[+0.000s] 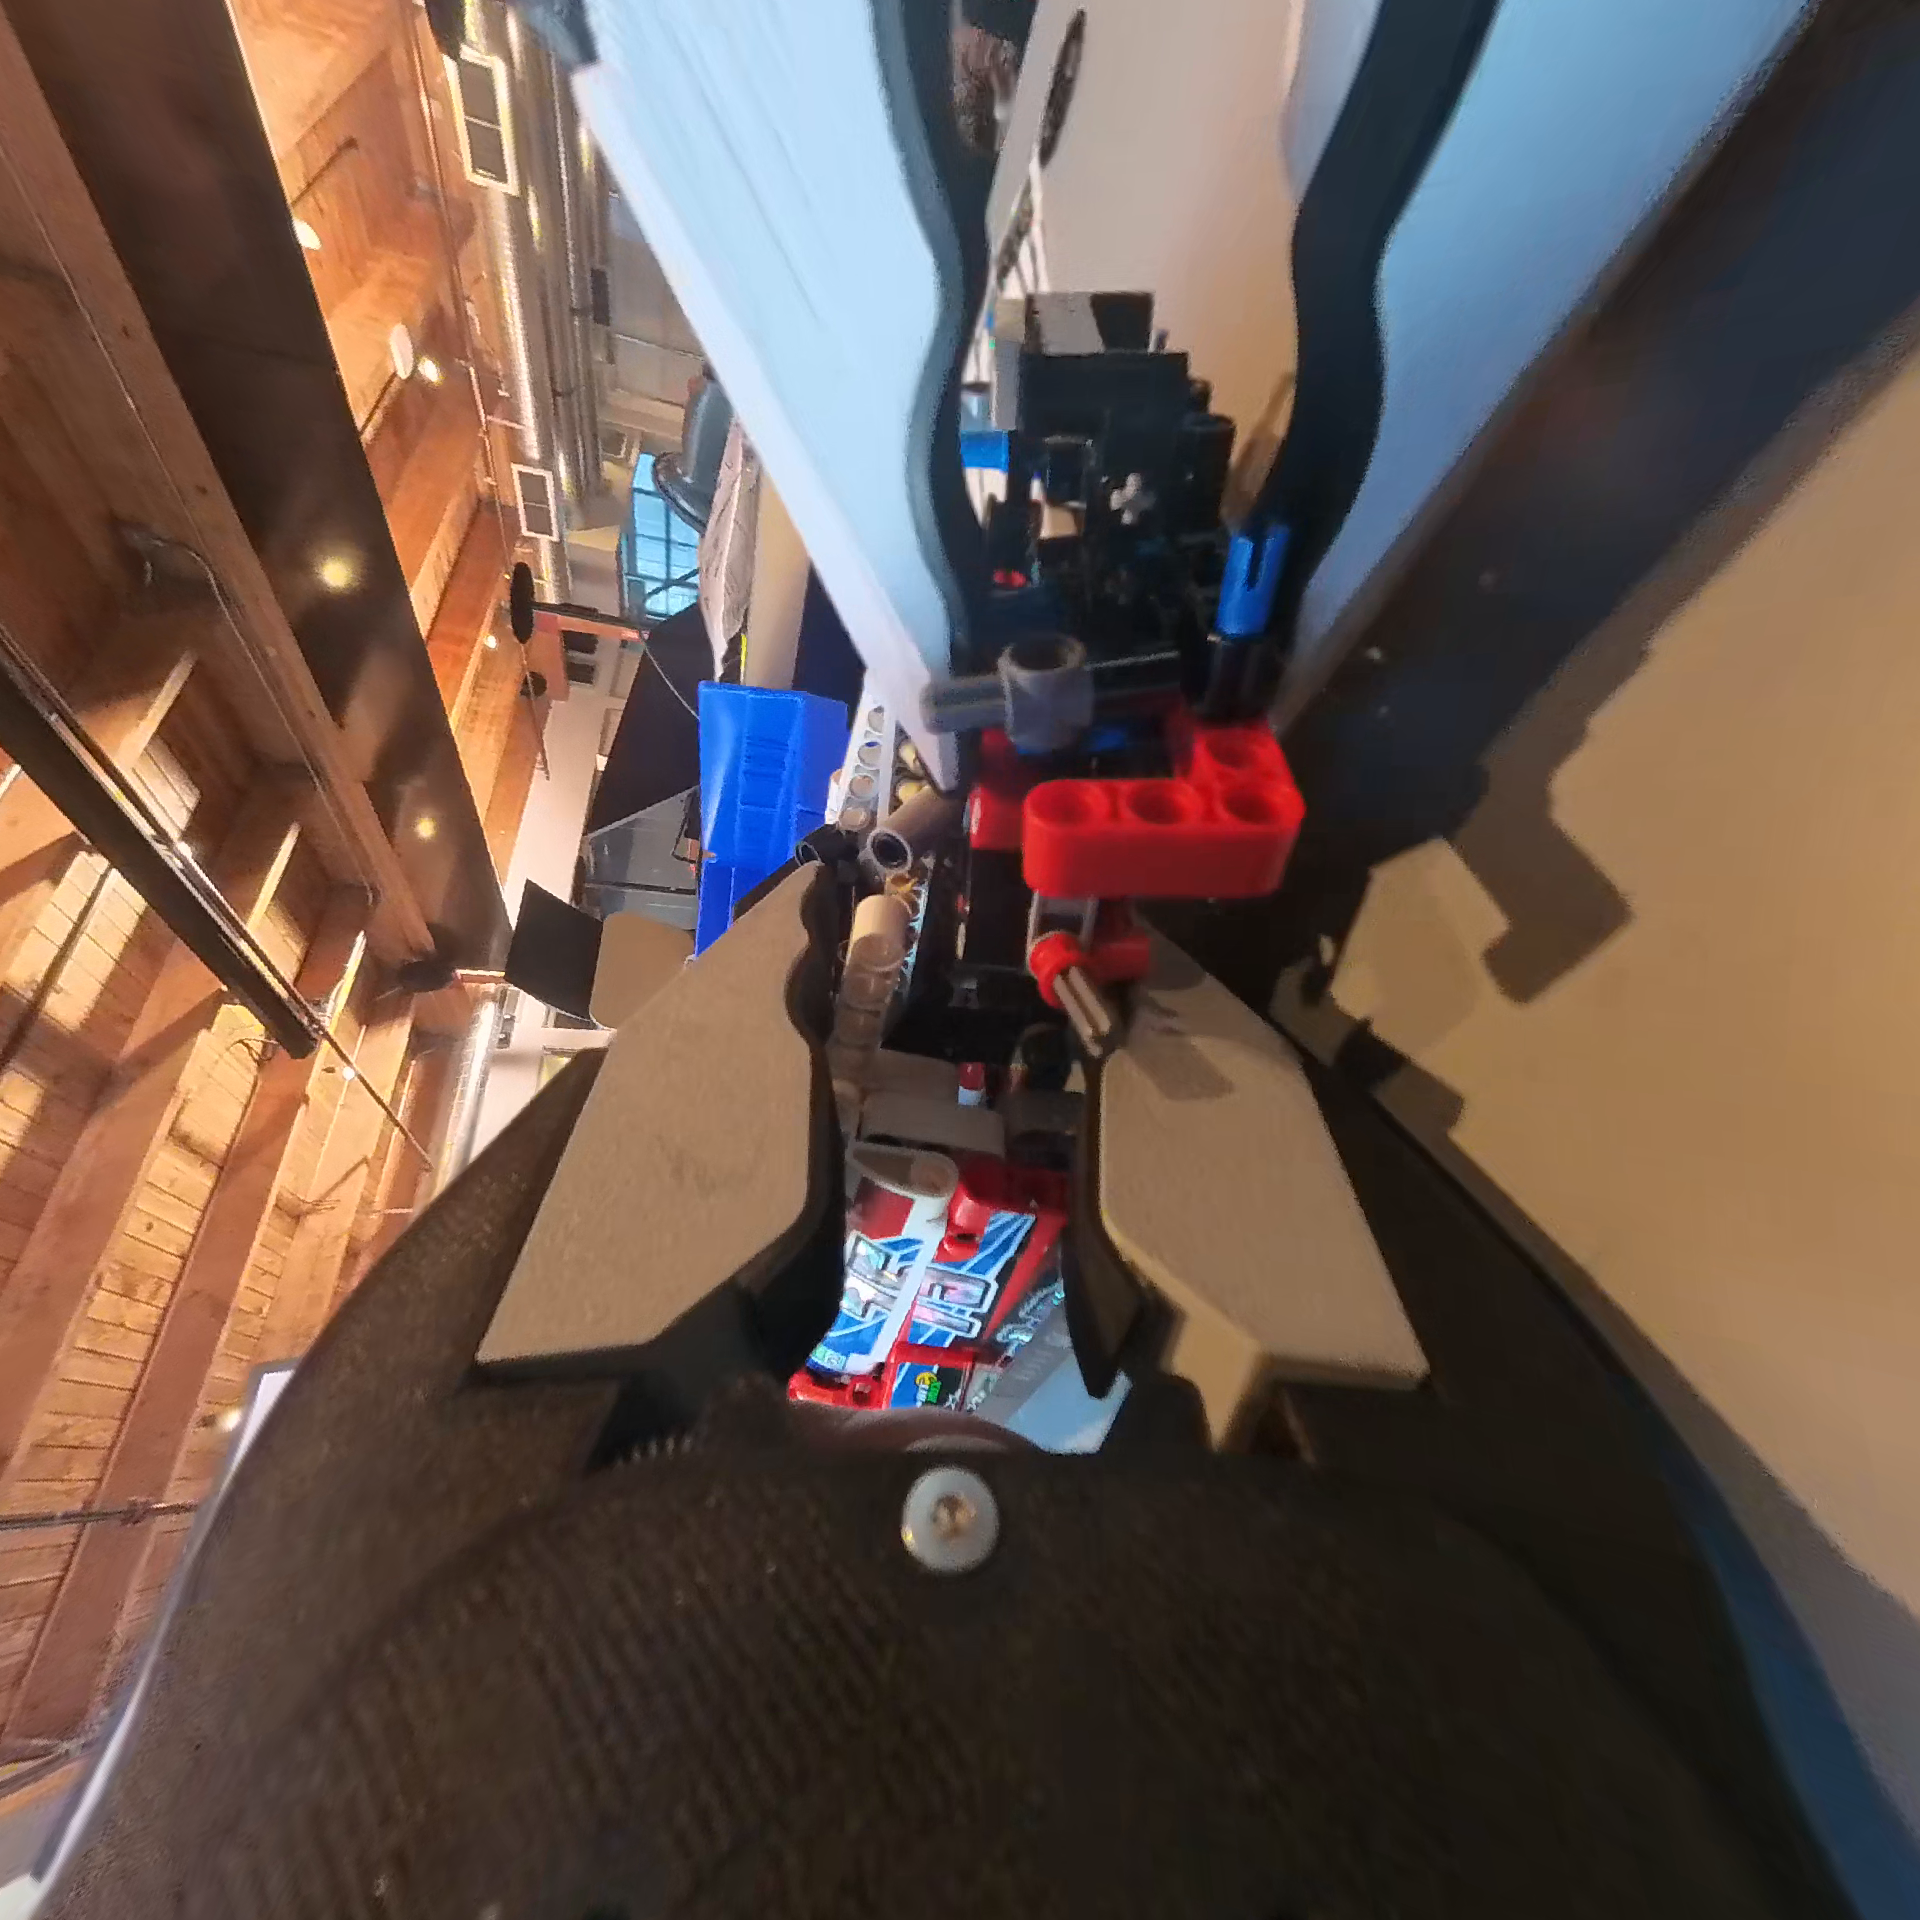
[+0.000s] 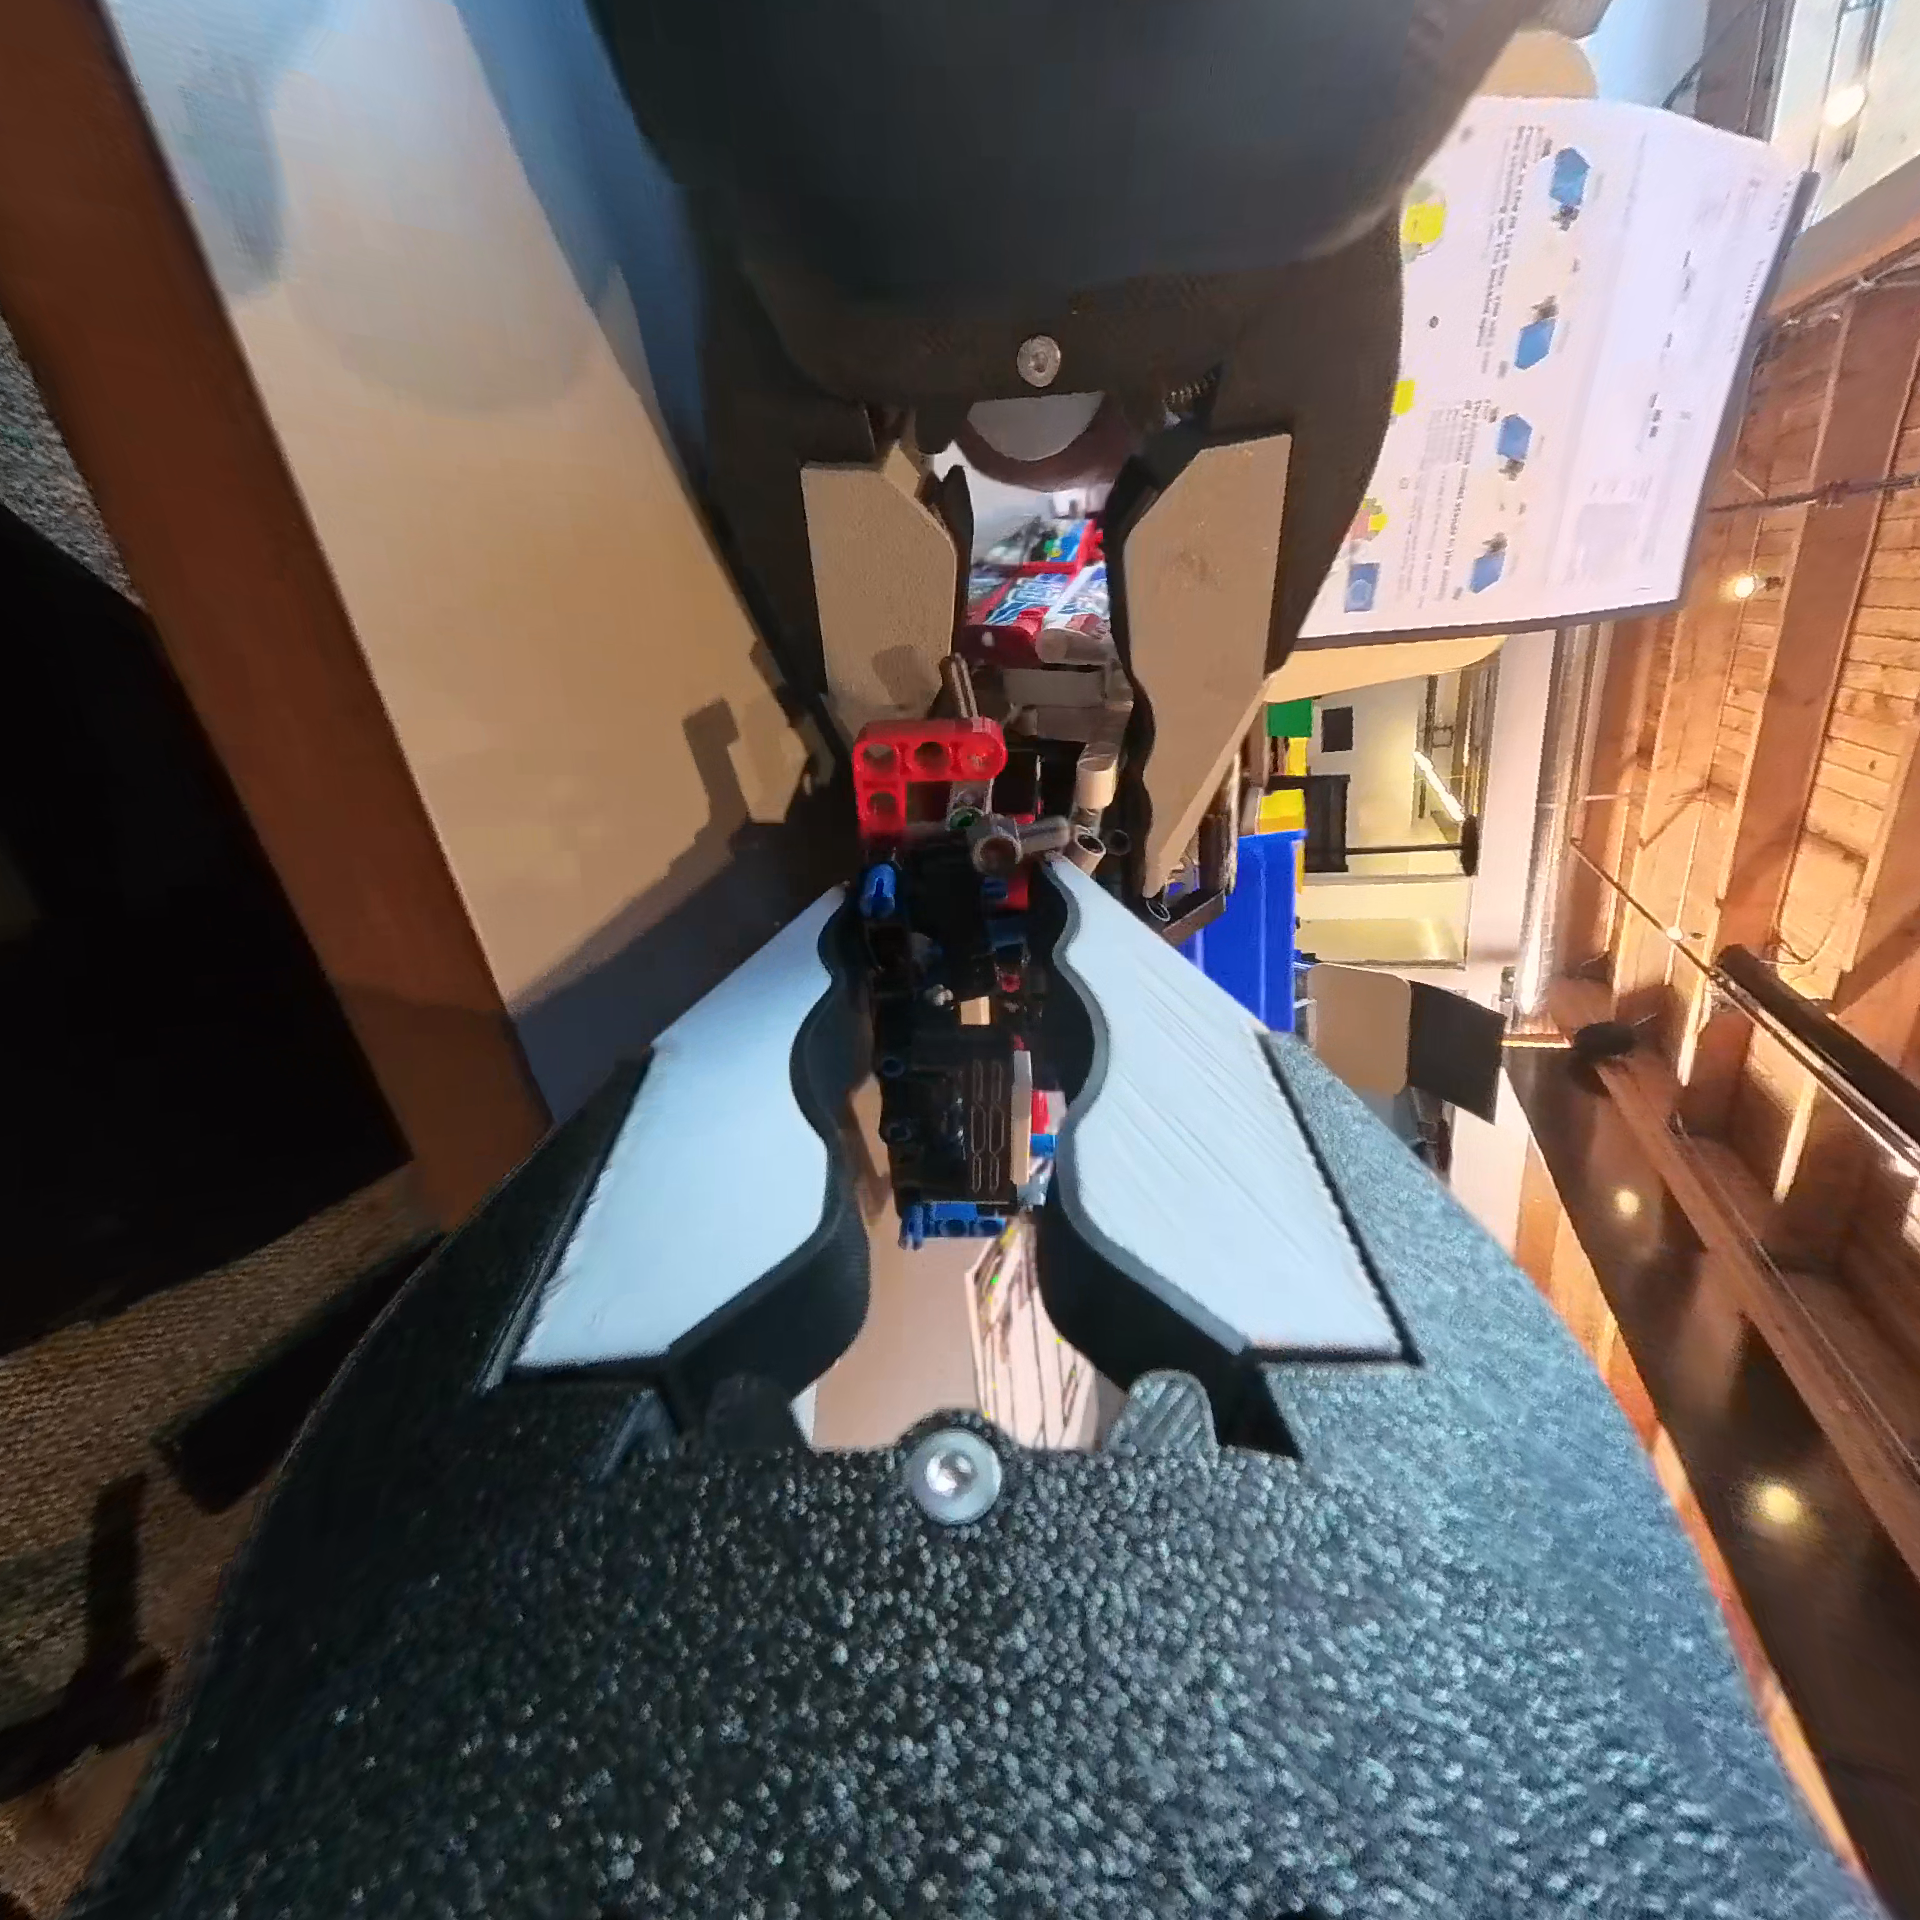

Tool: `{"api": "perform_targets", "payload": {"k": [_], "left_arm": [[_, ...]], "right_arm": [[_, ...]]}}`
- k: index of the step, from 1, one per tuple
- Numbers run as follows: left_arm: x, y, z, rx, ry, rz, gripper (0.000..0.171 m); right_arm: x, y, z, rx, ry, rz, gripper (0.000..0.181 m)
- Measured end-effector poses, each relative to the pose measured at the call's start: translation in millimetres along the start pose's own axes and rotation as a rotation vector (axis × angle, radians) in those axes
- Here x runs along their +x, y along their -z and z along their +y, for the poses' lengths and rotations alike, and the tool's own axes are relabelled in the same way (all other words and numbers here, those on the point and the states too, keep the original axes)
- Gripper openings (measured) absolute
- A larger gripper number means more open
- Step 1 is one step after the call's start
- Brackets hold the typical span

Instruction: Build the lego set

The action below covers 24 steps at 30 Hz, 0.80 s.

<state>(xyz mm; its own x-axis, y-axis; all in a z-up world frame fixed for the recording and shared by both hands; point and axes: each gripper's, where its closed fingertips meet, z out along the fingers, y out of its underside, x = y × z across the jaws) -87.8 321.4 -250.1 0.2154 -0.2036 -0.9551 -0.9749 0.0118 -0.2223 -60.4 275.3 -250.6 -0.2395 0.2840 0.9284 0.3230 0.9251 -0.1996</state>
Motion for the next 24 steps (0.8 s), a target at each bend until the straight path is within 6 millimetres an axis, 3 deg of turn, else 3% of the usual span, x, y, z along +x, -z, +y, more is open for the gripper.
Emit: {"api": "perform_targets", "payload": {"k": [11,13,17,24], "left_arm": [[4.7,-0.4,1.3,-0.014,-0.024,0.008,0.044],[4.3,0.1,0.5,-0.011,-0.016,0.007,0.044],[2.3,-0.5,-0.7,-0.006,-0.013,-0.001,0.044],[4.7,0.2,-1.0,-0.002,-0.02,0.007,0.045]], "right_arm": [[-5.1,-2.6,-0.2,0.065,-0.137,-0.077,0.032],[-3.9,-2.0,-0.9,0.066,-0.095,-0.099,0.032],[-1.6,-1.9,0.5,0.021,0.061,0.072,0.03],[-2.6,-2.2,-1.2,0.022,0.008,0.099,0.029]]}}
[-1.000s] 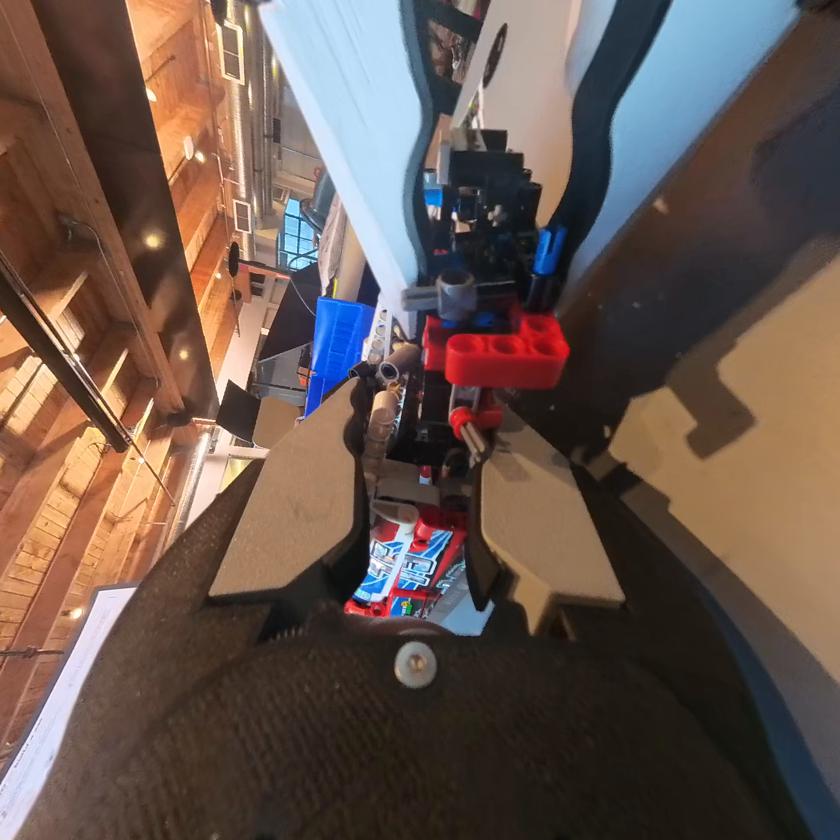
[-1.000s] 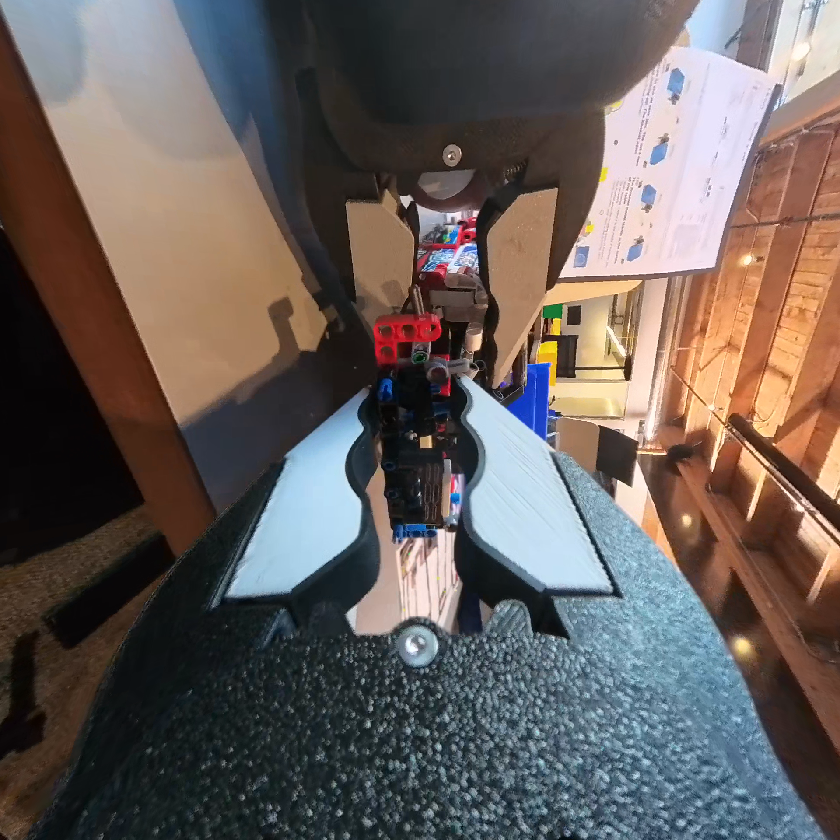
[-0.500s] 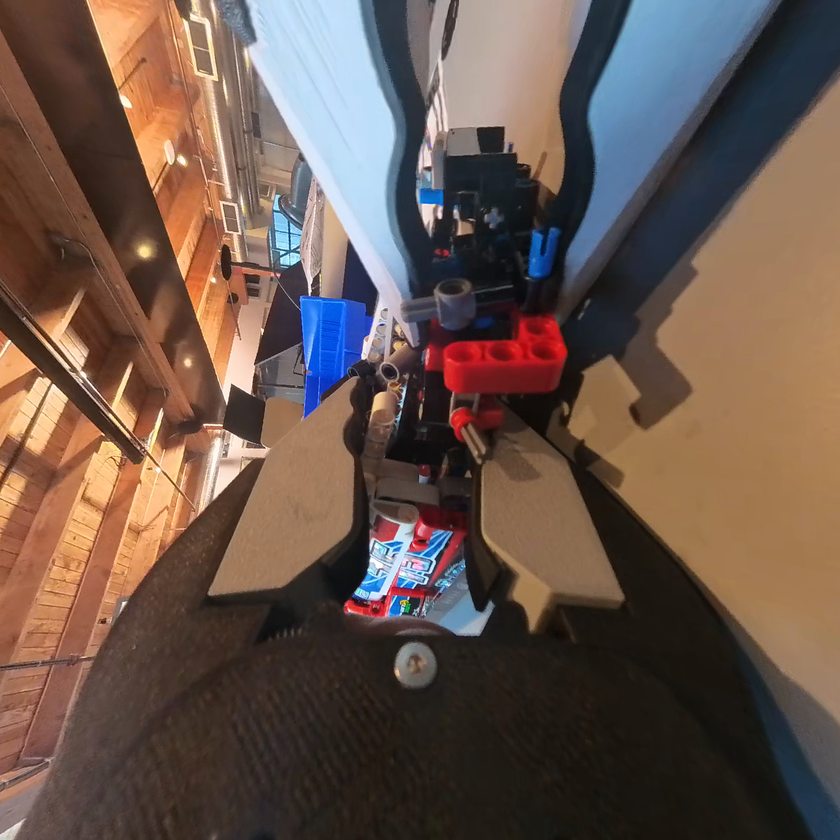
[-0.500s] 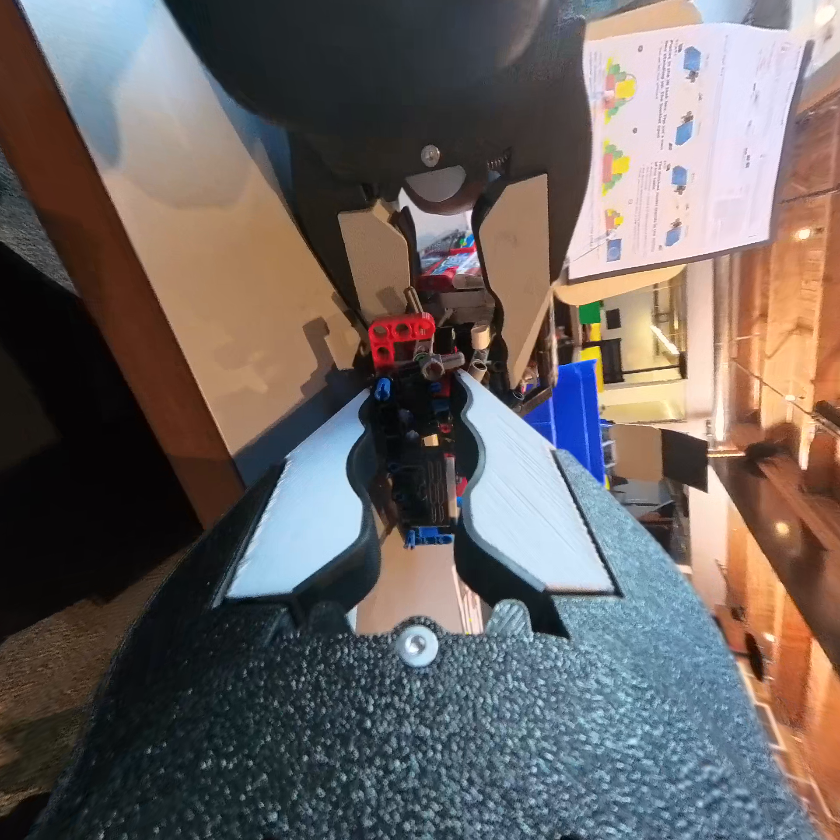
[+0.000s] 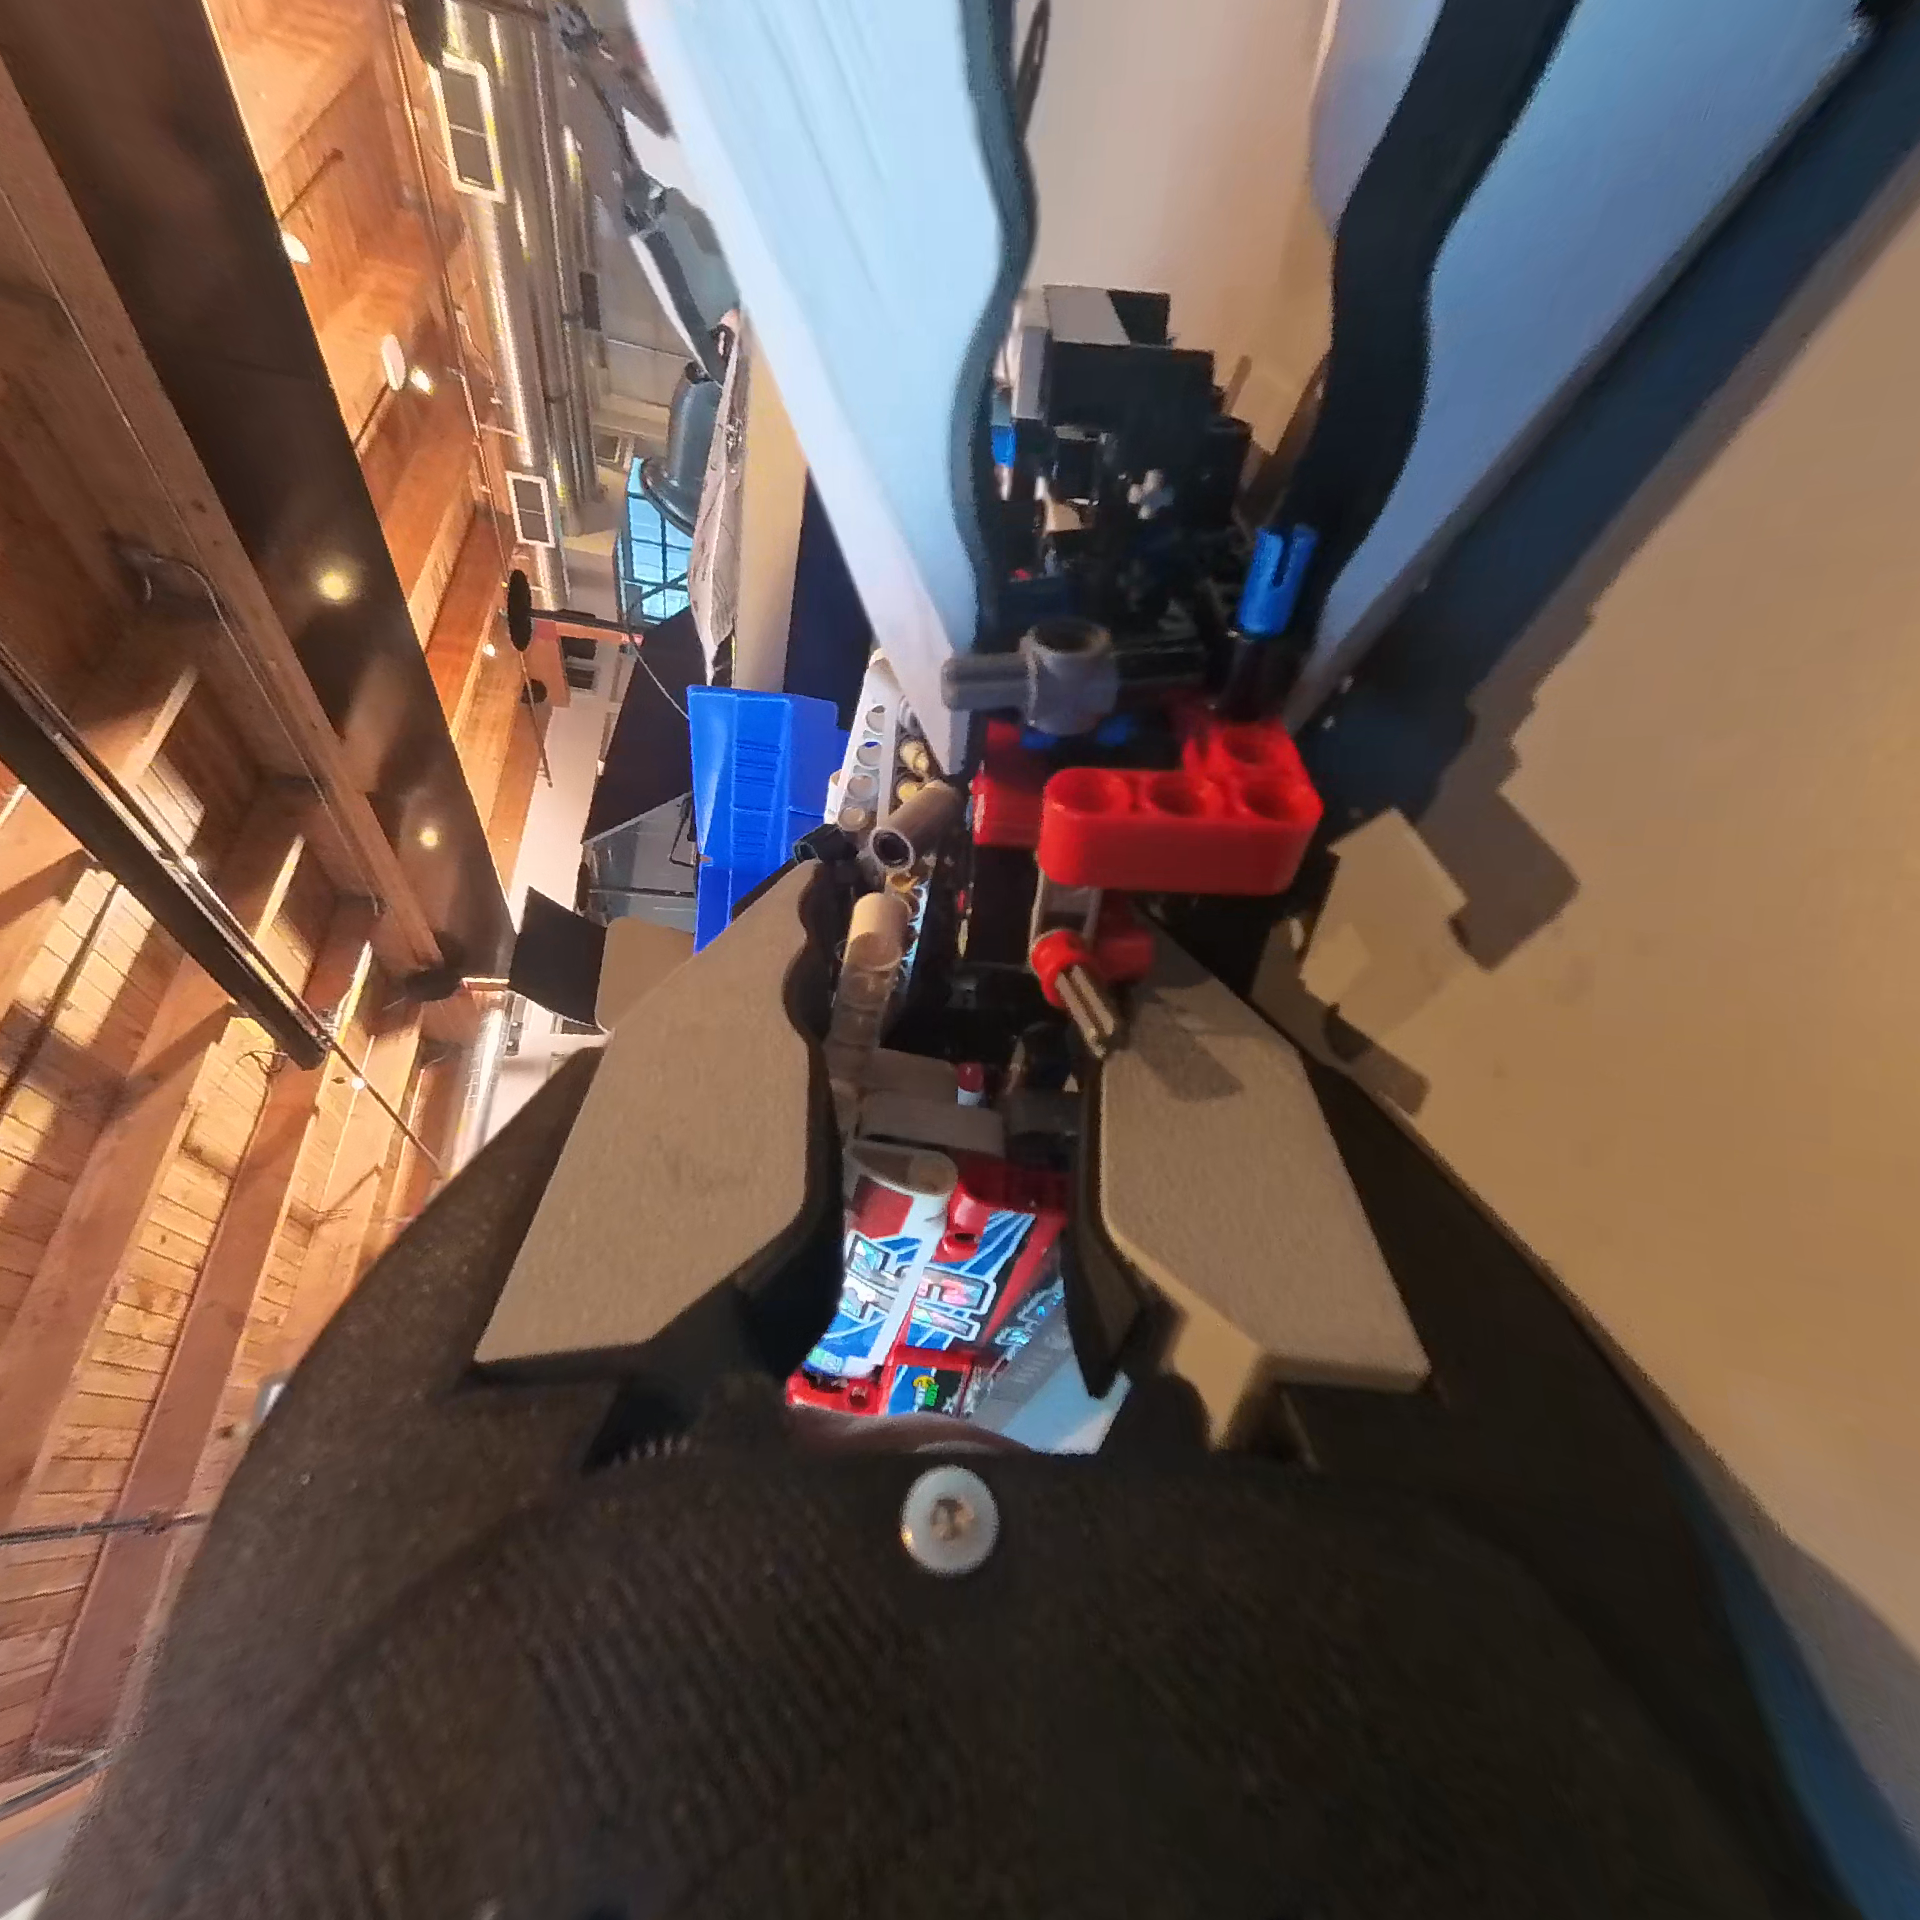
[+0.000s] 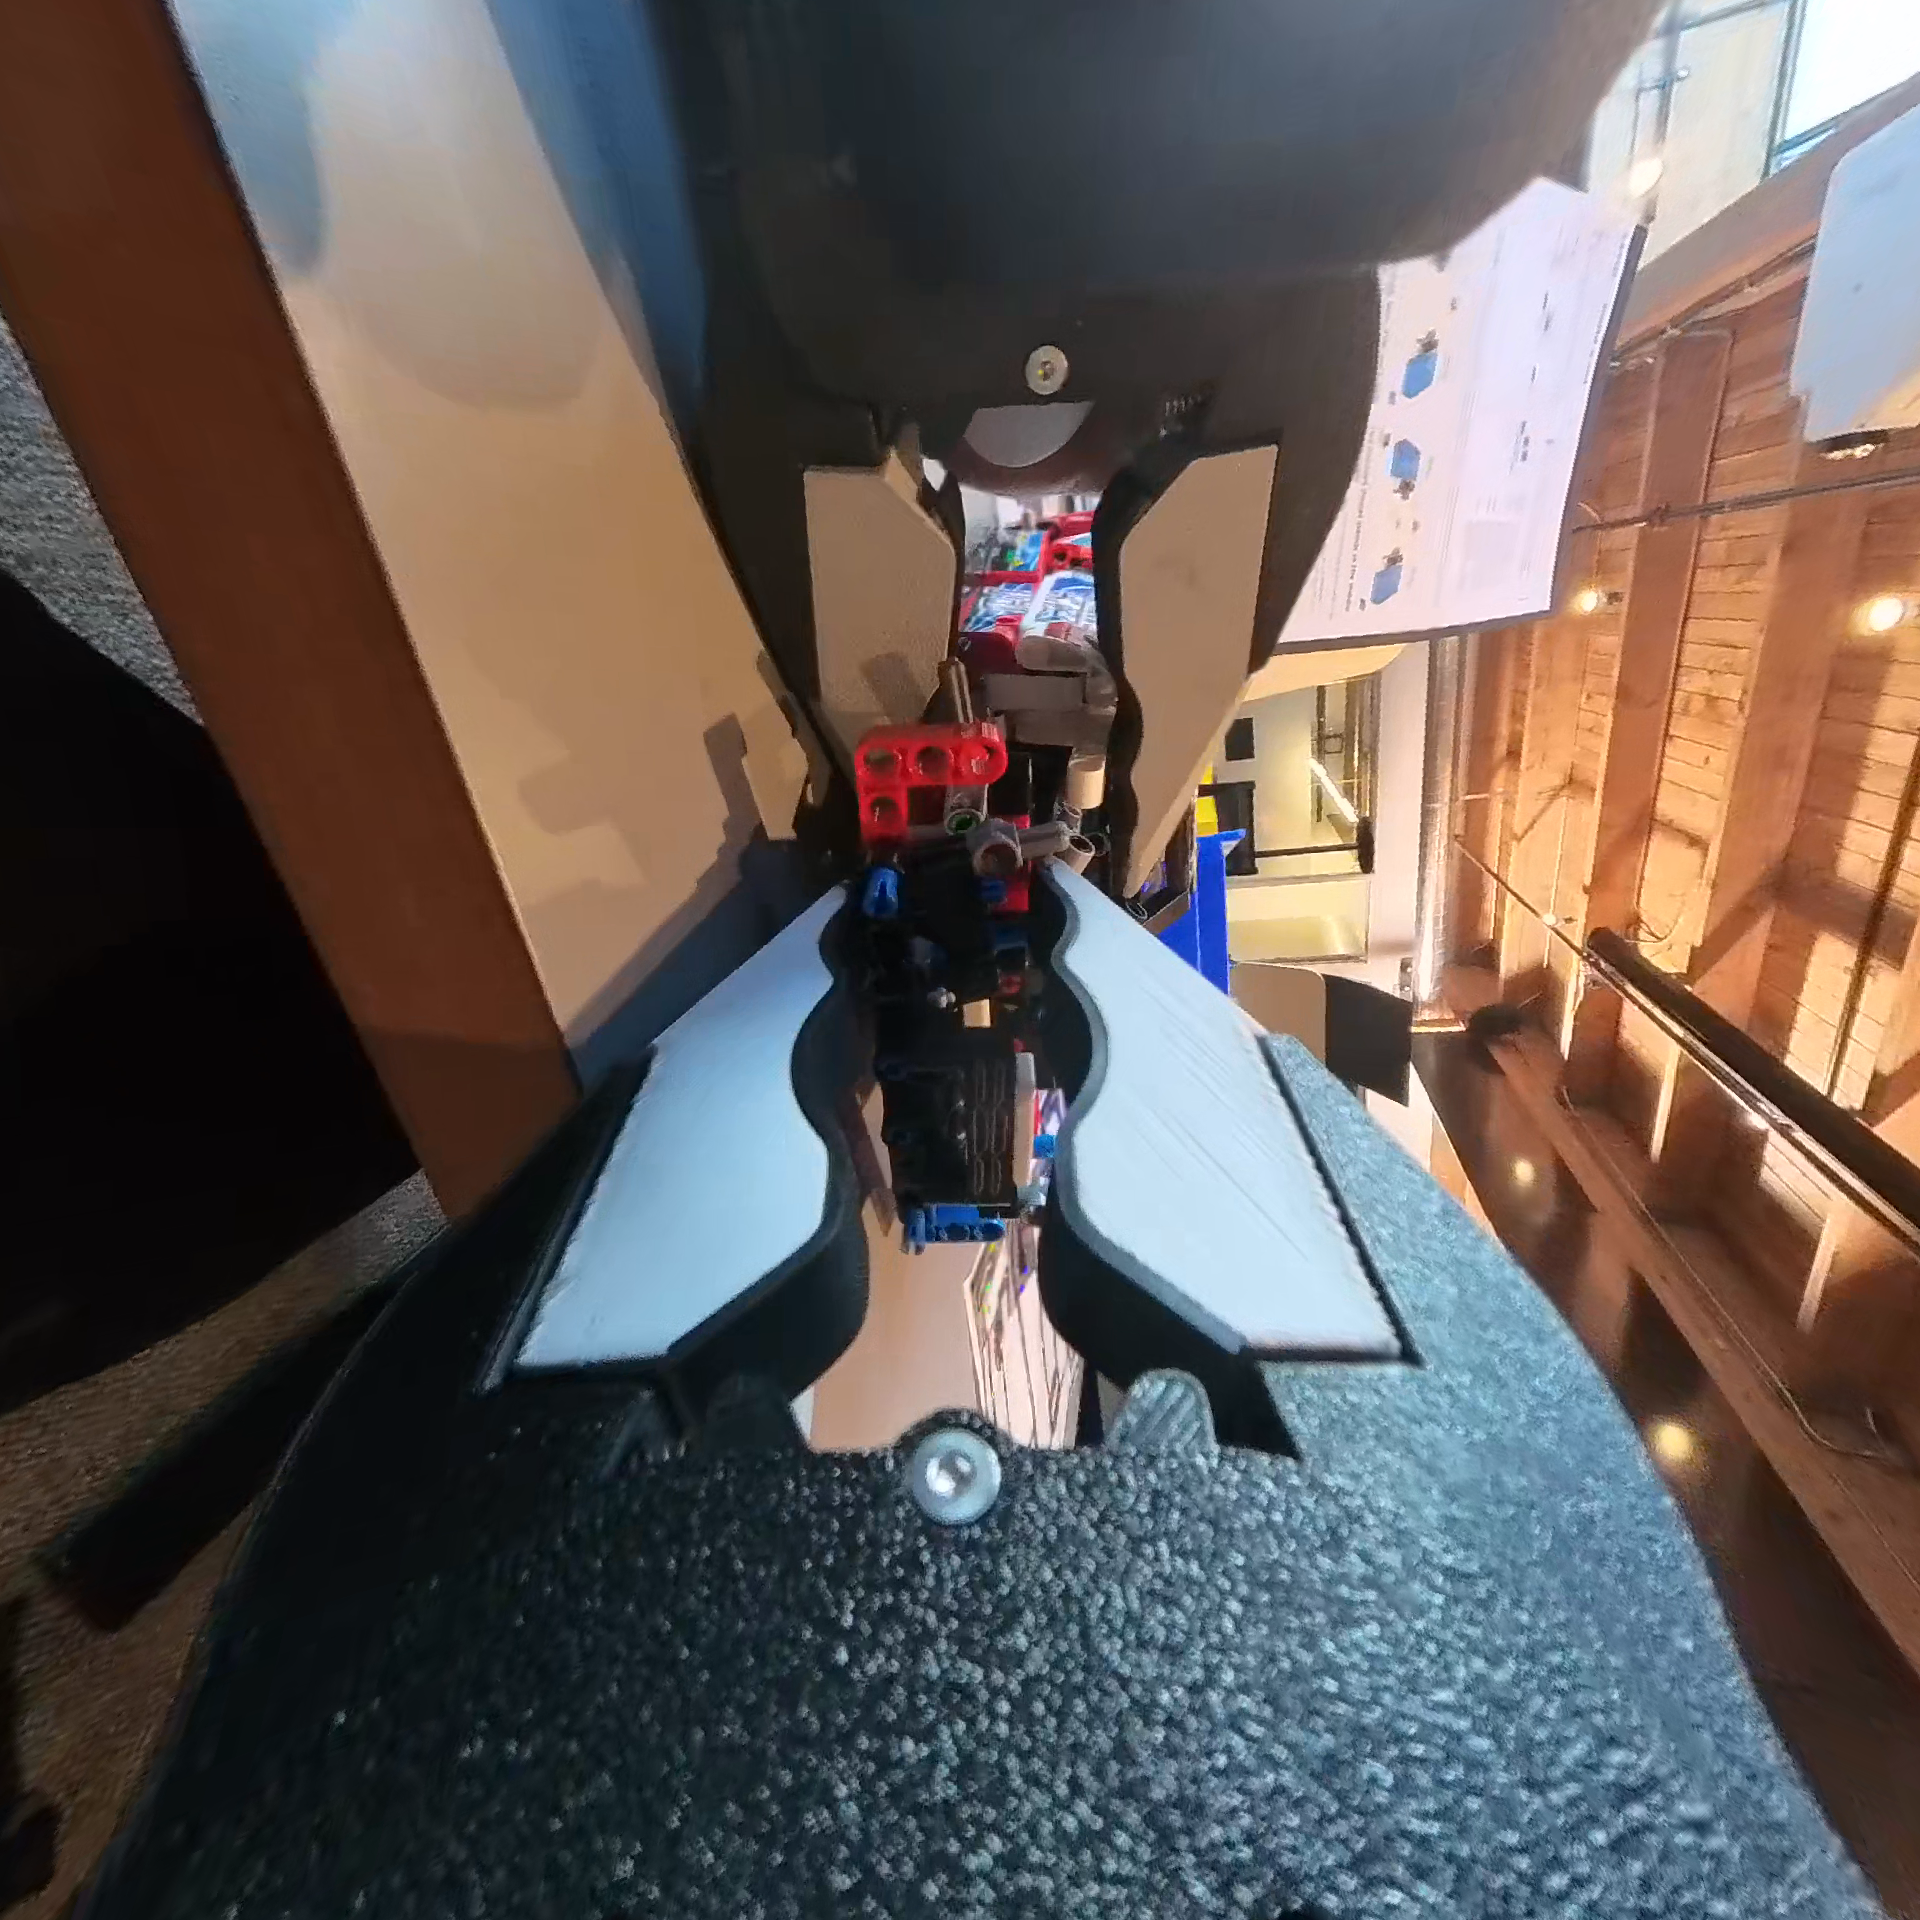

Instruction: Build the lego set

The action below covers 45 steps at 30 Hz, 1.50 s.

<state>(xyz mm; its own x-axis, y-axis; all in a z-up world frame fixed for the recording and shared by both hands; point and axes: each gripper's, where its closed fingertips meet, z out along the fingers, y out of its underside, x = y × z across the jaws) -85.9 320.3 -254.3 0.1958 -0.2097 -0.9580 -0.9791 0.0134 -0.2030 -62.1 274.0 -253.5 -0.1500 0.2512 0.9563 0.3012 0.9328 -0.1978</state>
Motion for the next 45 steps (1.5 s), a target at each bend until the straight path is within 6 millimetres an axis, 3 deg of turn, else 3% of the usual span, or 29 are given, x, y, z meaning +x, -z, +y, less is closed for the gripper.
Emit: {"api": "perform_targets", "payload": {"k": [12,20,27,34,36,39,43,45], "left_arm": [[-1.1,1.2,1.1,0.003,0.029,0.006,0.045],[-0.6,-1.2,3.6,-0.015,0.033,0.006,0.045],[-5.1,-6.7,1.5,-0.018,0.024,-0.029,0.045],[-7.1,-3.9,5.1,-0.009,0.017,-0.038,0.045],[-5.9,-4.1,5.2,-0.008,0.006,-0.037,0.045],[-4.4,-4.9,5.2,-0.01,-0.009,-0.036,0.045],[-4.8,-6.2,4.4,0.0,0.0,-0.039,0.045],[-5.0,-6.0,4.6,0.0,0.002,-0.042,0.045]], "right_arm": [[0.8,-2.2,-3.5,0.034,-0.045,0.052,0.029],[0.4,-4.9,-1.3,0.077,-0.238,-0.009,0.03],[5.3,-1.5,0.8,0.03,-0.091,0.106,0.034],[1.9,20.6,-7.5,-0.012,-0.057,0.018,0.035],[4.3,32.8,-6.9,-0.025,-0.112,0.001,0.028],[15.3,49.2,4.9,-0.094,-0.267,-0.058,0.004],[18.1,50.3,17.9,-0.247,-0.646,-0.297,0.016],[19.9,46.4,13.6,-0.259,-0.794,-0.401,0.003]]}}
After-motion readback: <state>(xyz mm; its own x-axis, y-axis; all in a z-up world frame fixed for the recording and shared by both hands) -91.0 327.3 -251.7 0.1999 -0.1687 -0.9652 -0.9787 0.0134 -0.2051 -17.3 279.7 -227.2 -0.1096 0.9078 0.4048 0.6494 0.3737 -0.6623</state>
